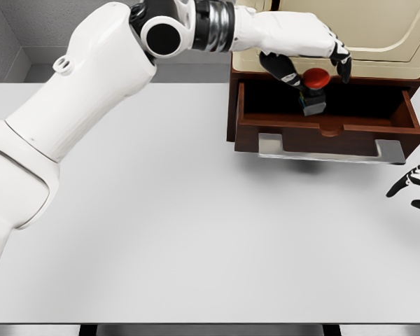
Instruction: Put the switch into the drawer with left arm, and close the drawer with right arm
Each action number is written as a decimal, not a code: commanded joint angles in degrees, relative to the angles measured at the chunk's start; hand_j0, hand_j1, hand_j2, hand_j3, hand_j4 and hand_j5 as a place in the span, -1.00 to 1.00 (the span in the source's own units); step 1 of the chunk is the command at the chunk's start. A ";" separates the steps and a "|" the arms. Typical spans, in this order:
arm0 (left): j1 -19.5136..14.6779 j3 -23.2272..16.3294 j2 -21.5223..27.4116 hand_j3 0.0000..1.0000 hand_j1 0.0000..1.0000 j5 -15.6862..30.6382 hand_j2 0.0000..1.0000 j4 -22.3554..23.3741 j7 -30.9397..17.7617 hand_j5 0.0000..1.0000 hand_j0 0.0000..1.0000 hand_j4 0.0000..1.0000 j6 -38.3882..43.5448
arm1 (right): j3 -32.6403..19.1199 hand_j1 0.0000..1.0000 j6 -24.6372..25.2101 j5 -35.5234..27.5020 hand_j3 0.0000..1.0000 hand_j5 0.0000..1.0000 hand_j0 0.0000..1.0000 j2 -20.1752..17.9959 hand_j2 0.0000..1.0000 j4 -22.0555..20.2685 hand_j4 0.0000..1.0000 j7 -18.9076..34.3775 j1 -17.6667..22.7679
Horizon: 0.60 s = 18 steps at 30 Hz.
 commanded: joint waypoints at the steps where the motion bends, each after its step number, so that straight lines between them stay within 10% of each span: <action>1: 0.00 0.20 0.07 0.55 0.55 0.35 0.55 0.35 0.09 0.55 0.55 0.55 0.18 | 0.01 0.20 0.17 -0.41 0.20 0.20 0.20 -0.07 0.20 -0.02 0.20 -0.02 0.00; 18: 1.32 -0.33 -4.24 0.59 0.59 -5.63 0.59 2.29 0.18 0.59 0.59 0.59 0.18 | 0.01 0.21 0.17 -0.41 0.21 0.21 0.21 -0.42 0.21 -0.02 0.21 -0.02 0.09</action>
